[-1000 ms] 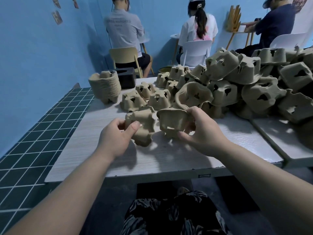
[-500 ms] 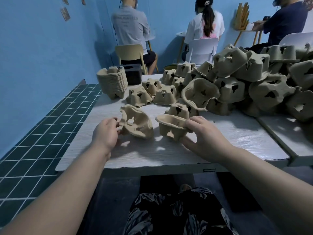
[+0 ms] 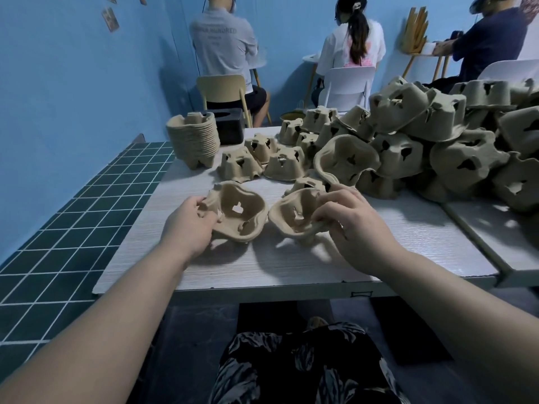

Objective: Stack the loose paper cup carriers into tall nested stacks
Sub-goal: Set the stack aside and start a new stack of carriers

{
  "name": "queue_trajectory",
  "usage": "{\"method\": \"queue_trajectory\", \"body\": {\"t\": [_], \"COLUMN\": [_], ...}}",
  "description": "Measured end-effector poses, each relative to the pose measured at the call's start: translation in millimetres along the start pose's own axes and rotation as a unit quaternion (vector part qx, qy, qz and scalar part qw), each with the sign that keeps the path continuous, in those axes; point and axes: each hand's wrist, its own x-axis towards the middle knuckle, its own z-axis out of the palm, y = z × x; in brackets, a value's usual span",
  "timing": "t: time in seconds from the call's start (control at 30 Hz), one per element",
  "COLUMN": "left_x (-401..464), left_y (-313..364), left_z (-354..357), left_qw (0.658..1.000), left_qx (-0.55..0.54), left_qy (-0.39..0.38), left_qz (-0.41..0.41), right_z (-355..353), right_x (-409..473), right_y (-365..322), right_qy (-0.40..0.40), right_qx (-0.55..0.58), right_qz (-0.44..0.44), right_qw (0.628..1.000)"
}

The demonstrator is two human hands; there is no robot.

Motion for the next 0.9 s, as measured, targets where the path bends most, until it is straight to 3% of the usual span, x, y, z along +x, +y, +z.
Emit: {"method": "queue_trajectory", "body": {"t": [0.23,0.4,0.7,0.9], "left_x": [-2.6,-9.7,-13.8,-17.9], "left_y": [-9.6,-7.2,-3.2,3.0], "left_z": [6.6,11.8,8.1,14.6], "left_qw": [0.999,0.999,0.994,0.977], "left_qx": [-0.010,-0.026,-0.101,-0.194], "left_qy": [0.036,0.028,-0.025,-0.072], "left_qz": [-0.004,-0.034,0.026,0.051], "right_z": [-1.9,6.3,-16.5,-13.8], "right_x": [-12.3,-9.2,-9.2,5.0], "right_y": [-4.2,-11.3,1.0,-11.1], "right_qy": [-0.013,-0.020,0.172,0.198], "right_qx": [-0.101,-0.089,-0.129,-0.049], "right_qz": [-0.035,-0.075,-0.078,-0.092], "right_qw": [0.994,0.993,0.973,0.975]}}
